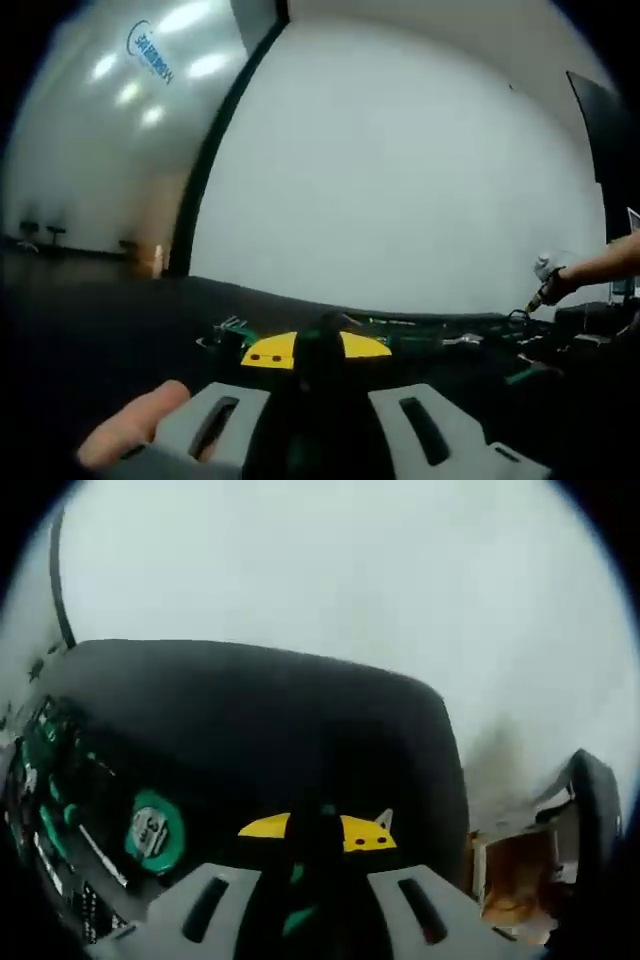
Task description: Pick up the tools and put them into their designated positions in the toolbox.
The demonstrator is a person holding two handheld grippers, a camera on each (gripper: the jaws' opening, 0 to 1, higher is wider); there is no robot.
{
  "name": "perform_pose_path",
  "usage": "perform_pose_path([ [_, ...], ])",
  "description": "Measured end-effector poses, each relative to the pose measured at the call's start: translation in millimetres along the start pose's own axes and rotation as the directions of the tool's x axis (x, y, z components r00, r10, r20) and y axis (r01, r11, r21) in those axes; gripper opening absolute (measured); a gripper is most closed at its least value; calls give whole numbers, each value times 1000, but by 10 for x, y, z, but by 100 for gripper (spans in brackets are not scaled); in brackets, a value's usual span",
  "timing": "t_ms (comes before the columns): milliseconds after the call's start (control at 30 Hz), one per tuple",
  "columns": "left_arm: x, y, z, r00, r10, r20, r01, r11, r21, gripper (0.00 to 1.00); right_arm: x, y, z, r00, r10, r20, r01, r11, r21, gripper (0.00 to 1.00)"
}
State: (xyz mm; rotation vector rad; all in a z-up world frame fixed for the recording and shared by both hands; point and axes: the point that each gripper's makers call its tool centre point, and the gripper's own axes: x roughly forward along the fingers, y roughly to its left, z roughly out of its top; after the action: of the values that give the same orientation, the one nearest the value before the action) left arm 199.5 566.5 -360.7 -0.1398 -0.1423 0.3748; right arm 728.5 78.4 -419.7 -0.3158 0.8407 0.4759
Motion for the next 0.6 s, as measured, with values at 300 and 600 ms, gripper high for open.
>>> perform_pose_path([
  [300, 3, 9, -29, 1000, 1, -16, -1, 1000, 17, 15, -218, 82, 70, 998, 51, 38, -56, 987, 154, 8],
  [600, 0, -21, -9, 1000, -6, -11, 6, 1000, 1, 15, -1345, 128, 489, 975, 38, 220, -55, 996, 70, 7],
])
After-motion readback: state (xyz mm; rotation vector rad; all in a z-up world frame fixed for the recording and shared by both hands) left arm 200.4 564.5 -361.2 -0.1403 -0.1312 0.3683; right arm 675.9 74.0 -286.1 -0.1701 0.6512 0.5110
